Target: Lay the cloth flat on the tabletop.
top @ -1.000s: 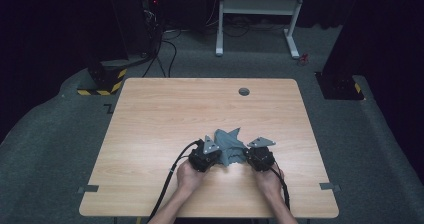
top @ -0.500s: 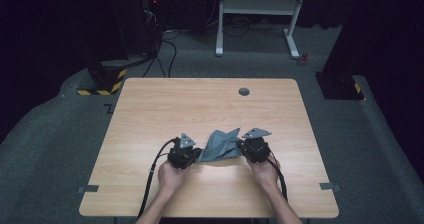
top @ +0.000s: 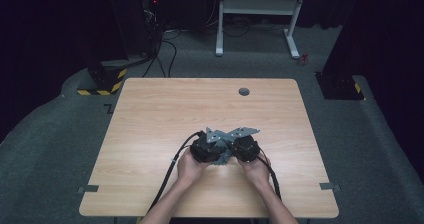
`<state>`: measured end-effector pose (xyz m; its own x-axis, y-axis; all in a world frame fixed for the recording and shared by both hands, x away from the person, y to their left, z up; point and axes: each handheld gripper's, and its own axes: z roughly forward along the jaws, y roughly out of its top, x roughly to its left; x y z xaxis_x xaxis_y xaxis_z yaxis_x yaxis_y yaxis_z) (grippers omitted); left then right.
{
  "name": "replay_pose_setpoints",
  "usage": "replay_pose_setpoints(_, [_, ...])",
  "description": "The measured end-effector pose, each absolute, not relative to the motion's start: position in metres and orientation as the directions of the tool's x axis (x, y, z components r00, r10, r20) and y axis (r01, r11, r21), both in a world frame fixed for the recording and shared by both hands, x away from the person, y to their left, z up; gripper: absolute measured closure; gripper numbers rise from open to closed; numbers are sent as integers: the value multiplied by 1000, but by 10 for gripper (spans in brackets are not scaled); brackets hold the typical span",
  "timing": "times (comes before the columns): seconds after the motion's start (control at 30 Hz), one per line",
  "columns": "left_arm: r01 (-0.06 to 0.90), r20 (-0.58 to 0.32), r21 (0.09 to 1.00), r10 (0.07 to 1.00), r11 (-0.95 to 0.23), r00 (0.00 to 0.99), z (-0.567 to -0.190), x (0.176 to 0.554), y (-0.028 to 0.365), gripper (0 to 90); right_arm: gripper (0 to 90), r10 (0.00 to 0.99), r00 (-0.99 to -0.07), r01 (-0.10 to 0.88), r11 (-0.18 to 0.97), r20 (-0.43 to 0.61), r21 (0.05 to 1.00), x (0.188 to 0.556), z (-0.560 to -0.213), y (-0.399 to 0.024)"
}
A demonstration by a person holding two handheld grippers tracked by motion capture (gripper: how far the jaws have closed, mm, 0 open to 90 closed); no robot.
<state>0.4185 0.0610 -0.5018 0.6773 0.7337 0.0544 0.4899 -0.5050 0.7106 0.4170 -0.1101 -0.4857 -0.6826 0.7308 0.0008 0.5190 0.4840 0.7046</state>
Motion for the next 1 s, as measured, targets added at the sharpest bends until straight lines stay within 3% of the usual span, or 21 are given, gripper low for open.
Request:
replay_pose_setpoints(0.07, [509,22,709,736,-489,677,-505,424,61,619,863,724,-690,514,487,2,706,416,-487,-110])
replay_pose_setpoints(0.1, [512,18,702,731,-495,682,-507,427,61,760,822,726,-687,521,478,16,707,415,-489,-109])
replay_pose_setpoints(0.13, [512,18,702,731,-495,682,-507,427,61,837,784,723,-691,517,477,17,711,415,-490,-109])
replay_pose_setpoints(0.17, [512,19,698,728,-500,686,-508,427,62,837,784,723,-691,517,477,17,711,415,-490,-109])
replay_pose_setpoints(0.2, [514,16,699,730,-497,683,-507,428,63,884,704,735,-677,536,461,34,707,413,-492,-110])
replay_pose_setpoints(0.33, [512,3,721,741,-467,671,-500,428,69,891,601,773,-633,539,399,45,742,399,-495,-119])
replay_pose_setpoints(0.57, [549,-91,750,764,-369,639,-492,434,84,892,563,771,-637,521,418,13,744,376,-506,-115])
replay_pose_setpoints(0.67, [548,-93,756,769,-359,633,-491,435,86,892,599,766,-642,526,441,0,727,381,-512,-105])
replay_pose_setpoints(0.77, [550,-99,762,777,-343,622,-487,436,93,892,776,773,-634,536,463,-26,706,385,-518,-99])
replay_pose_setpoints(0.8, [555,-109,765,783,-327,612,-486,436,95,892,776,773,-634,536,463,-26,706,385,-518,-99])
replay_pose_setpoints(0.83, [557,-116,772,794,-306,596,-484,438,103,892,889,767,-640,525,483,-49,701,384,-516,-100])
replay_pose_setpoints(1.0, [590,-173,773,815,-236,552,-482,447,123,892,900,763,-643,510,485,-59,711,380,-511,-111])
